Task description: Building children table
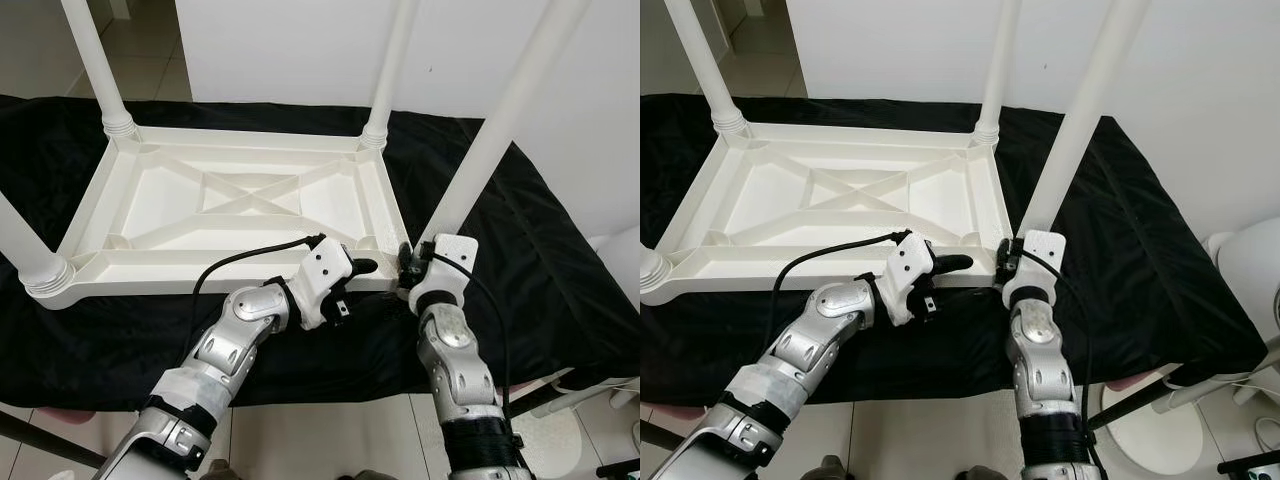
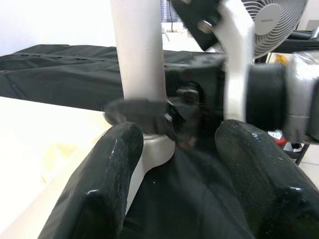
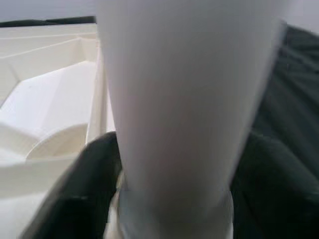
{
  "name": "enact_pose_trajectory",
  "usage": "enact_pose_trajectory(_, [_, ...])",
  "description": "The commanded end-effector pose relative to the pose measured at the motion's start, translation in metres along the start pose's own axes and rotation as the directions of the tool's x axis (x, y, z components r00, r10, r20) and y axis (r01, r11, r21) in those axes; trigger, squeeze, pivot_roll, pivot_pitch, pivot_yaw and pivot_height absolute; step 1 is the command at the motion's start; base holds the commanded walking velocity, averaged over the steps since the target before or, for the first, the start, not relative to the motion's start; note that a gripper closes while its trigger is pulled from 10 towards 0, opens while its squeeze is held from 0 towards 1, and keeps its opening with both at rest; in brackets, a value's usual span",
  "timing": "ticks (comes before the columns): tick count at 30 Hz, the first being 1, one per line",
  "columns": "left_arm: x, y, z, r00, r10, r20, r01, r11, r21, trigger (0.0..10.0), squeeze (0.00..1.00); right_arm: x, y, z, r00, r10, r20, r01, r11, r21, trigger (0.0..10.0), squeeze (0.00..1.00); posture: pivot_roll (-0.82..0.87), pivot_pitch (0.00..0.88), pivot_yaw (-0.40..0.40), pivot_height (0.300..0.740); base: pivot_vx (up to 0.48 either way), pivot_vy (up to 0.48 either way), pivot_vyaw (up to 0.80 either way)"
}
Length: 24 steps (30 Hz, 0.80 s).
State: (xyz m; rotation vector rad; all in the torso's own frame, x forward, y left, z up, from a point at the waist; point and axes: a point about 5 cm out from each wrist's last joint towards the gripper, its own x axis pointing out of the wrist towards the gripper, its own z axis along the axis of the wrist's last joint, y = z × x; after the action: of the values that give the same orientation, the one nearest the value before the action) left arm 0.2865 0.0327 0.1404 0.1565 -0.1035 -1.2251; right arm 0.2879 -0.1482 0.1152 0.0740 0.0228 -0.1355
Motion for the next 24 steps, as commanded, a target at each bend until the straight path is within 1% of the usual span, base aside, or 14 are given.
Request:
enact_pose_trajectory(1, [-0.001,-0.002,0.000,0.999,-0.032,-0.003,0.032,0.999,0.007,10.0,0.00,-0.003,-0.003,0.002,1.000,0.004,0.015,-0.004,1.000,0.019,10.0,1.00,0.03,0.000,-0.077,0.740,0.000,0.000,0.00])
enact_pose_trajectory(4, [-0.001,-0.002,0.000,0.999,-0.033,-0.003,0.033,0.999,0.008,10.0,0.00,-0.004,-0.003,0.003,1.000,0.022,0.021,-0.023,1.000,0.014,10.0,1.00,0.03,0.000,-0.077,0.740,0.000,0.000,0.00])
enact_pose_trajectory(7, [-0.001,-0.002,0.000,0.999,-0.035,-0.005,0.035,0.999,0.009,10.0,0.00,-0.006,-0.006,0.002,0.997,0.077,0.017,-0.077,0.997,-0.005,10.0,1.00,0.03,0.000,-0.075,0.740,0.000,0.000,0.00])
enact_pose_trajectory(8, [-0.001,-0.003,0.000,0.999,-0.037,-0.006,0.037,0.999,0.010,10.0,0.00,-0.007,-0.012,0.001,0.993,0.120,0.013,-0.119,0.993,-0.025,10.0,0.00,0.02,0.000,-0.074,0.740,0.000,0.000,0.00])
enact_pose_trajectory(9, [-0.001,-0.003,0.000,0.999,-0.037,-0.006,0.037,0.999,0.010,10.0,0.00,-0.007,-0.012,0.001,0.993,0.120,0.013,-0.119,0.993,-0.025,10.0,0.00,0.02,0.000,-0.074,0.740,0.000,0.000,0.00])
enact_pose_trajectory(10, [-0.001,-0.003,0.001,0.999,-0.039,-0.005,0.039,0.999,0.011,10.0,0.00,-0.007,-0.020,0.002,0.986,0.166,0.016,-0.165,0.984,-0.063,10.0,0.00,0.03,0.000,-0.075,0.740,0.000,0.000,0.00])
enact_pose_trajectory(12, [-0.002,-0.004,0.001,0.999,-0.040,-0.005,0.040,0.999,0.011,10.0,0.00,-0.007,-0.029,0.005,0.957,0.289,0.023,-0.285,0.951,-0.118,10.0,0.00,0.02,0.000,-0.072,0.740,0.000,0.000,0.00])
enact_pose_trajectory(13, [-0.002,-0.003,0.001,0.999,-0.041,-0.006,0.041,0.999,0.011,10.0,0.00,-0.005,-0.032,0.006,0.946,0.324,0.020,-0.317,0.935,-0.157,10.0,0.00,0.02,0.000,-0.069,0.740,0.000,0.000,0.00])
enact_pose_trajectory(15, [-0.002,-0.003,0.001,0.999,-0.041,-0.007,0.041,0.999,0.011,10.0,0.00,-0.003,-0.036,0.006,0.932,0.363,0.007,-0.355,0.914,-0.194,10.0,0.00,0.02,0.000,-0.067,0.740,0.000,0.000,0.00])
enact_pose_trajectory(17, [-0.002,-0.003,0.001,0.999,-0.042,-0.008,0.042,0.999,0.011,10.0,0.00,0.000,-0.040,0.006,0.922,0.387,0.001,-0.378,0.902,-0.210,10.0,0.00,0.02,0.000,-0.064,0.740,0.000,0.000,0.00])
enact_pose_trajectory(18, [-0.002,-0.003,0.001,0.999,-0.042,-0.009,0.042,0.999,0.012,10.0,0.00,0.004,-0.042,0.008,0.906,0.424,-0.008,-0.415,0.882,-0.224,10.0,0.00,0.02,0.000,-0.055,0.740,0.000,0.000,0.00])
enact_pose_trajectory(20, [-0.002,-0.002,0.002,0.999,-0.042,-0.010,0.042,0.999,0.012,10.0,0.00,0.007,-0.043,0.009,0.894,0.447,-0.015,-0.438,0.868,-0.234,10.0,0.00,0.02,0.000,-0.055,0.740,0.000,0.000,0.00])
enact_pose_trajectory(22, [-0.002,-0.002,0.002,0.999,-0.042,-0.010,0.042,0.999,0.012,10.0,0.00,0.007,-0.043,0.009,0.894,0.447,-0.015,-0.438,0.868,-0.234,10.0,0.00,0.02,0.000,-0.055,0.740,0.000,0.000,0.00])
enact_pose_trajectory(24, [-0.002,-0.001,0.003,0.999,-0.041,-0.009,0.042,0.999,0.014,10.0,0.00,0.014,-0.041,0.011,0.844,0.535,-0.035,-0.530,0.824,-0.203,10.0,0.00,0.03,0.000,-0.049,0.740,0.000,0.000,0.00])
